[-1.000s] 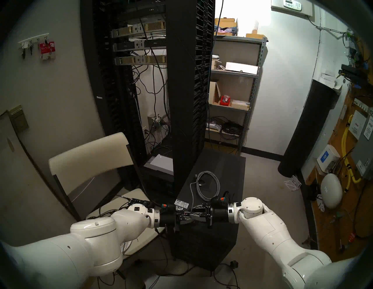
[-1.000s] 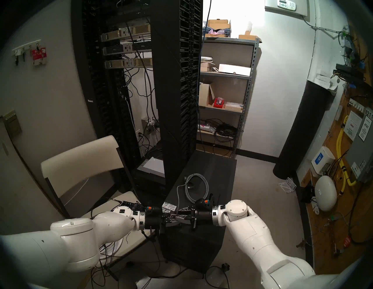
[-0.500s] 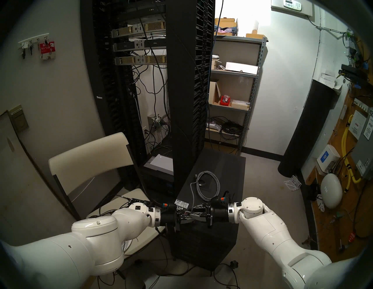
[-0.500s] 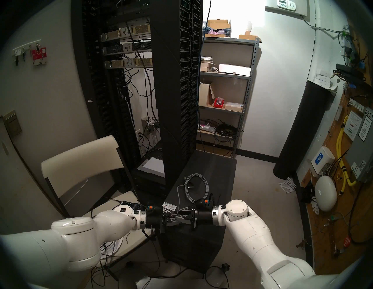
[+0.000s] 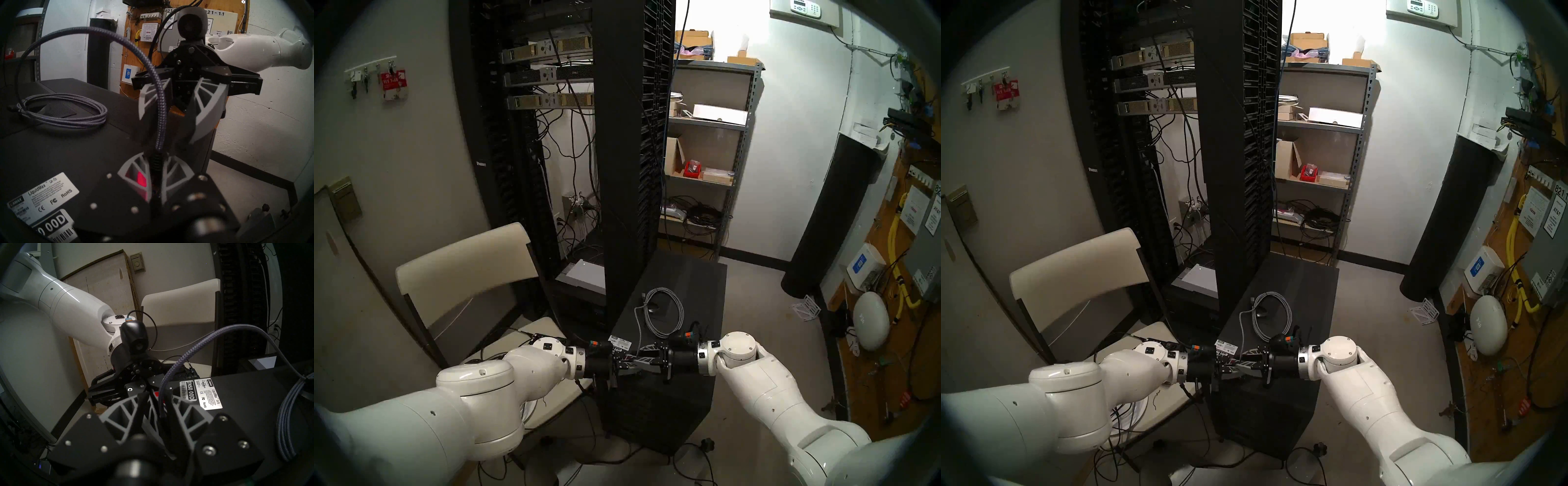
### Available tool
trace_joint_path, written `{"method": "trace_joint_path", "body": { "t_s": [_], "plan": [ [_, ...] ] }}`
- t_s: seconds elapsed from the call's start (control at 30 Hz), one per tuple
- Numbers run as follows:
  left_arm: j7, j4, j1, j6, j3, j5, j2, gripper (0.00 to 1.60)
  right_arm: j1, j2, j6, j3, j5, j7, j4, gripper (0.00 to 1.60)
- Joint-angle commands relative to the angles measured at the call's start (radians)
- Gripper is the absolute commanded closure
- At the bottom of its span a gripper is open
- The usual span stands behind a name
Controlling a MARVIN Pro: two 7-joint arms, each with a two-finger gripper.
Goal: Insert the cable into the workstation's USB slot
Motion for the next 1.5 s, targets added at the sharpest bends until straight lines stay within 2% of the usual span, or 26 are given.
{"method": "trace_joint_path", "body": {
  "t_s": [0.0, 1.47],
  "plan": [
    [-0.039, 0.005, -0.005, 0.001, 0.011, 0.011, -0.002, 1.60, 0.006, -0.007, -0.001, 0.000, 0.004, 0.003, -0.014, 0.82],
    [-0.067, -0.011, -0.034, 0.000, 0.046, 0.030, 0.017, 1.60, -0.001, -0.008, 0.003, 0.016, -0.003, 0.008, -0.019, 0.81]
  ]
}}
